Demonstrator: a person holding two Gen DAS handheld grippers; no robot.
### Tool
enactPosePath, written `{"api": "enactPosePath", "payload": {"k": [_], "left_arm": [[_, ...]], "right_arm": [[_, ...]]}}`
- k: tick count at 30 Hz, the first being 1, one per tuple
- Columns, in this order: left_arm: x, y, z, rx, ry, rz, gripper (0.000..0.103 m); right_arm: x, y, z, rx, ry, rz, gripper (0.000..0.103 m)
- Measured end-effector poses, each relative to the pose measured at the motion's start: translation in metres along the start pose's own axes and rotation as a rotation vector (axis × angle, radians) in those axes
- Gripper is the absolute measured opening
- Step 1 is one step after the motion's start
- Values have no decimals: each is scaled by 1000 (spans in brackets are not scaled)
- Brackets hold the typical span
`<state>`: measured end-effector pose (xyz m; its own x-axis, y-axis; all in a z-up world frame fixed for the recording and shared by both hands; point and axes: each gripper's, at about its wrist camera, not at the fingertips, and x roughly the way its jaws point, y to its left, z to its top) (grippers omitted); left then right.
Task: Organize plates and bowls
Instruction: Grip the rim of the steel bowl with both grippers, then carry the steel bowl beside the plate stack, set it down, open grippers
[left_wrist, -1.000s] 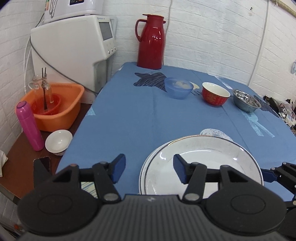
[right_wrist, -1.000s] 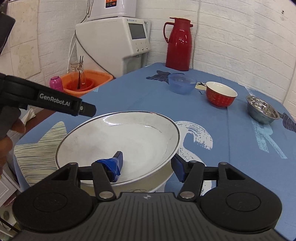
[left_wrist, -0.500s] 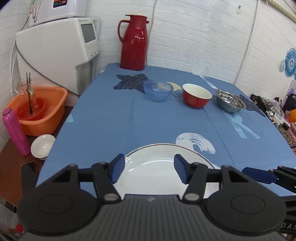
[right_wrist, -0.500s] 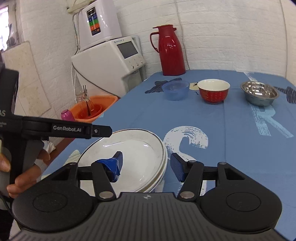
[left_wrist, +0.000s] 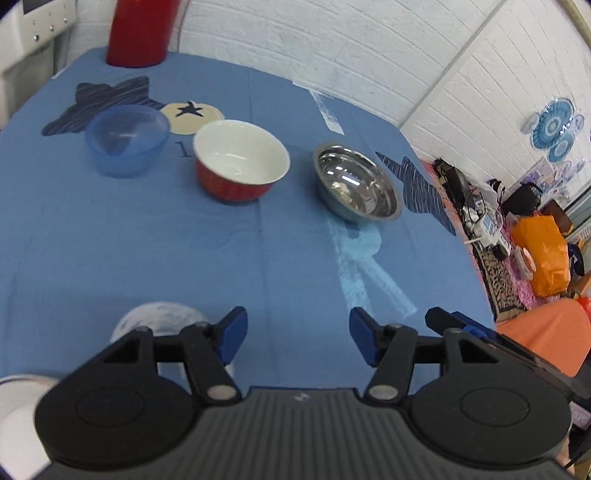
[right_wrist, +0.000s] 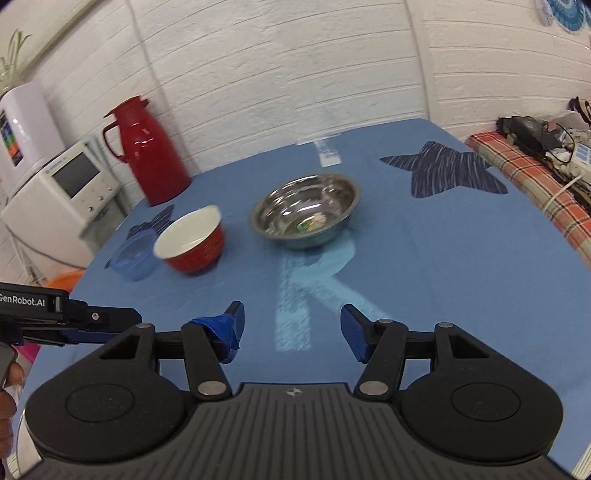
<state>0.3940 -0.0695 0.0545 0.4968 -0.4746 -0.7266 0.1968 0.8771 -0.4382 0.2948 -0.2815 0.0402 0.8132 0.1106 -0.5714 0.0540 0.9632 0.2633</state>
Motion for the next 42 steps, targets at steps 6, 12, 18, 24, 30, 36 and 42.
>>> {"api": "enactPosePath", "payload": {"k": [6, 12, 18, 24, 30, 36, 42], "left_arm": [[82, -33, 61, -170, -16, -2, 61], [132, -49, 86, -201, -44, 92, 61], [161, -44, 90, -235, -21, 145, 61], [176, -45, 94, -195, -20, 226, 39], [149, -57, 71, -74, 9, 210, 13], [75, -67, 18, 18, 6, 162, 12], [2, -56, -51, 95, 3, 103, 13]], "right_arm": [[71, -32, 72, -31, -8, -63, 44], [152, -35, 98, -167, 110, -129, 44], [189, -34, 98, -239, 160, -139, 44], [193, -35, 93, -210, 148, -78, 33], [145, -19, 71, -273, 156, -18, 25], [65, 5, 29, -298, 145, 17, 26], [-12, 30, -27, -302, 124, 40, 29]]}}
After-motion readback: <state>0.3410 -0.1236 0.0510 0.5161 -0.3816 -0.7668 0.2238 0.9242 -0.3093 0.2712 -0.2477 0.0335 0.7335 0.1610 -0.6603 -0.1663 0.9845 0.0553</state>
